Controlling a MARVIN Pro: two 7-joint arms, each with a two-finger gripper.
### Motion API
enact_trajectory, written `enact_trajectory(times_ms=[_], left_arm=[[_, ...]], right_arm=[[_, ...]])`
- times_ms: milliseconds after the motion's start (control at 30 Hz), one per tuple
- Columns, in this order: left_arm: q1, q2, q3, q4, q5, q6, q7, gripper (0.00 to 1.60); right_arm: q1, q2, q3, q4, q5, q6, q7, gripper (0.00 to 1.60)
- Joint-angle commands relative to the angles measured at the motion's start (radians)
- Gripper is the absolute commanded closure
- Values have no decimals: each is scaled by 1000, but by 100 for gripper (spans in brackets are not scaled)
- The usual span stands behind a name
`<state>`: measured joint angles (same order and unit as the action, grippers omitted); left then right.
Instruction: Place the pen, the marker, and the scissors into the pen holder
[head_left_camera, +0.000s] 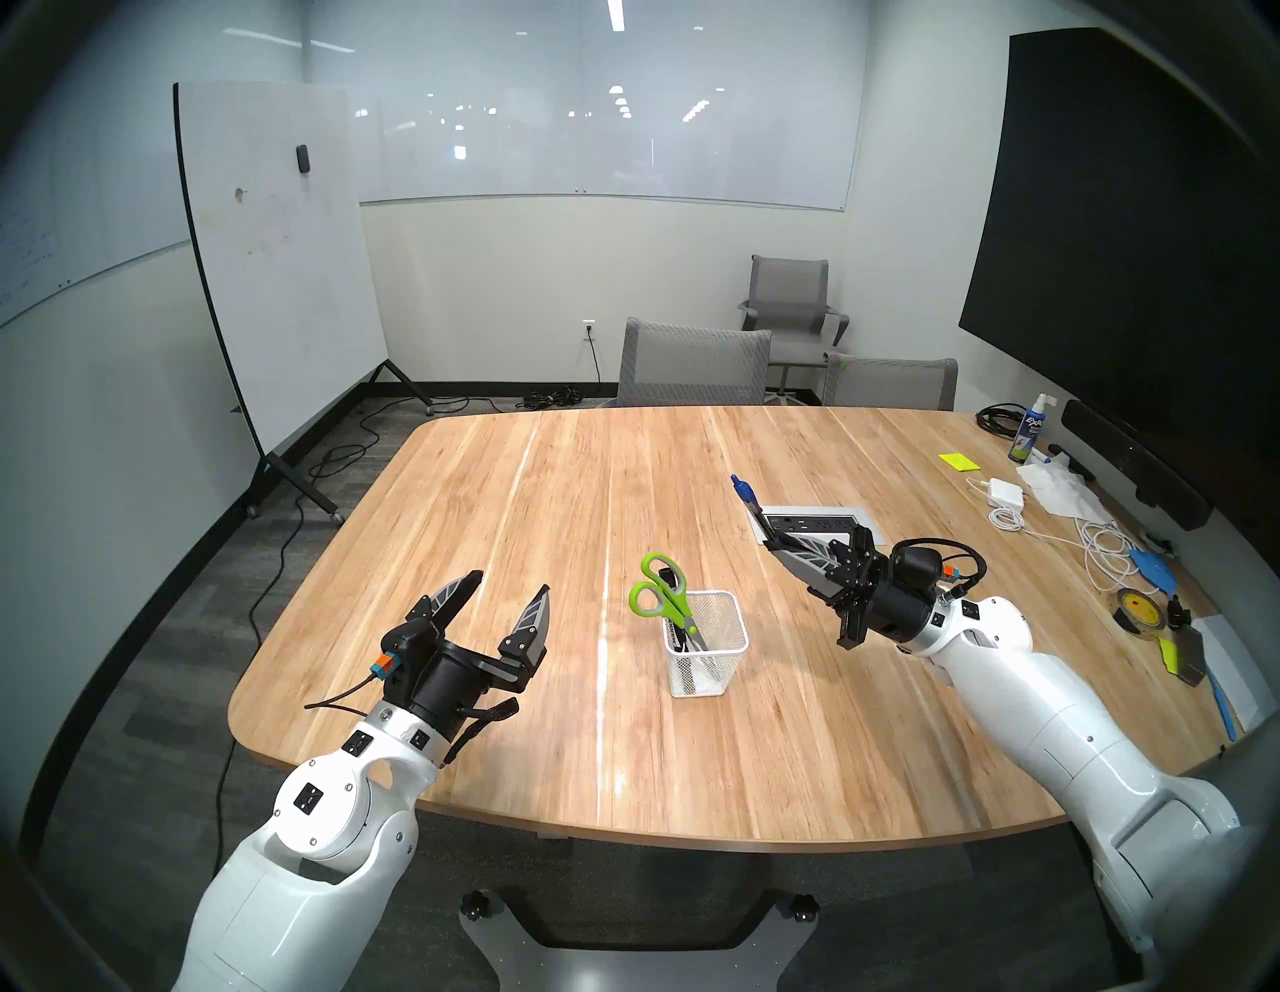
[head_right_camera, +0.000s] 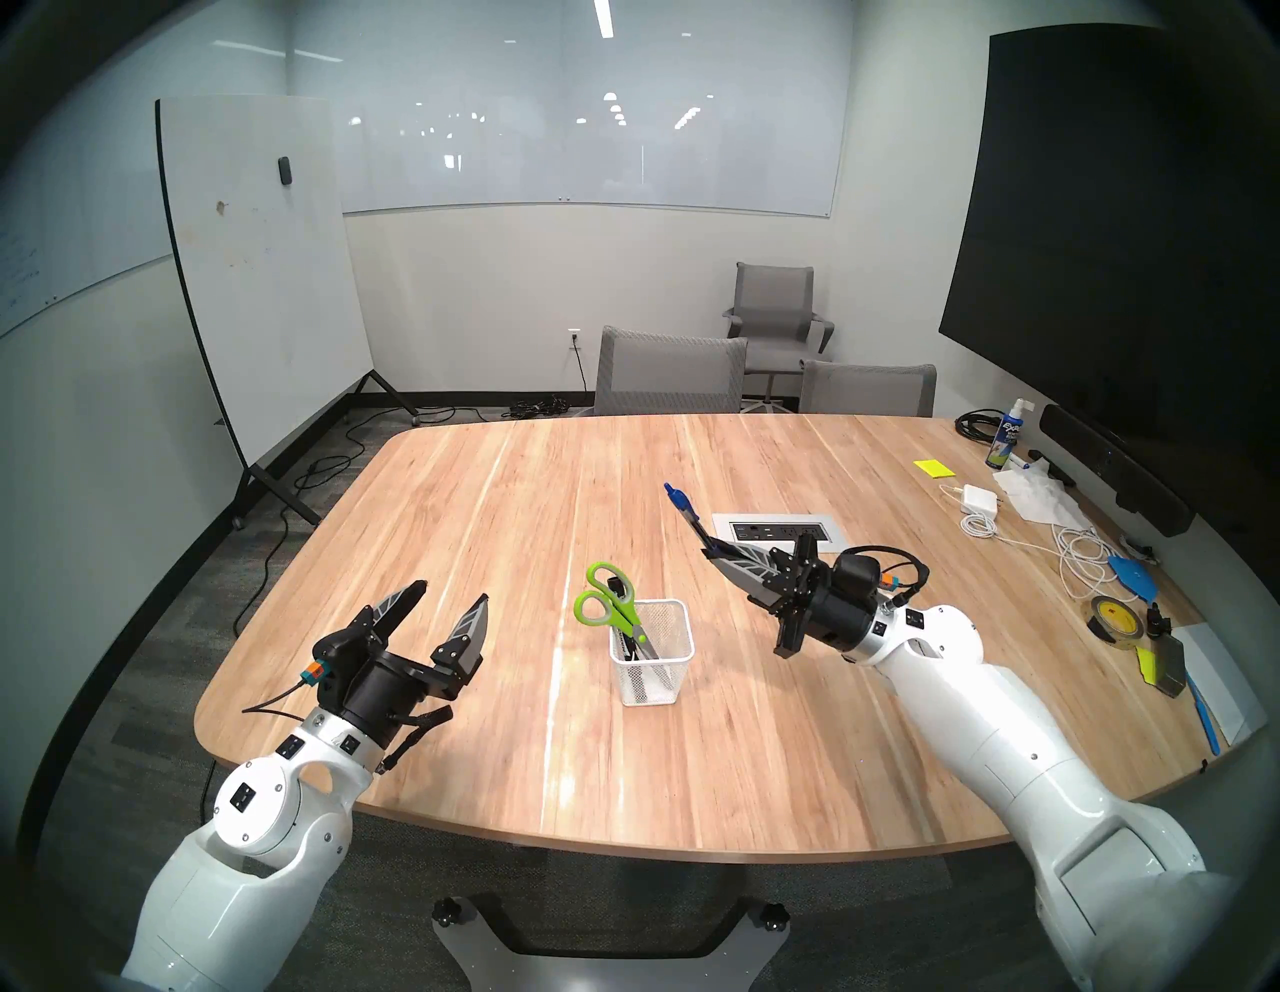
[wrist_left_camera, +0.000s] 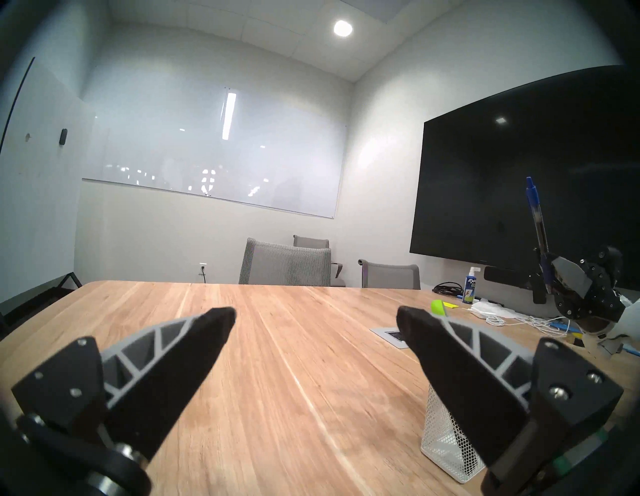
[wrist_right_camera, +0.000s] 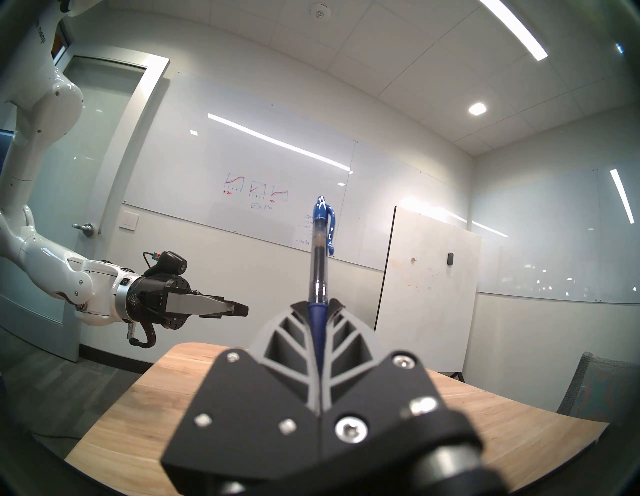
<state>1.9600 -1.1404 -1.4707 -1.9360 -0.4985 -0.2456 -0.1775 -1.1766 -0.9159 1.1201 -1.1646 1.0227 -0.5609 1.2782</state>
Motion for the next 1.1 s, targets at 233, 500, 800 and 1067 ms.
enact_trajectory(times_ms=[233,500,800,1067], left_arm=[[-125,-70,71,6,78,61,22,0],[-209,-133,107,55,124,121,52,0],[-312,-228,123,127,131,197,84,0],[-390,-309,124,215,165,214,109,0]], right_arm=[[10,0,-3,-16,-2,-3,2,160],[10,1,-4,-18,-4,-6,1,160],[10,3,-5,-21,-7,-8,-1,160],[10,4,-6,-25,-7,-8,0,160]])
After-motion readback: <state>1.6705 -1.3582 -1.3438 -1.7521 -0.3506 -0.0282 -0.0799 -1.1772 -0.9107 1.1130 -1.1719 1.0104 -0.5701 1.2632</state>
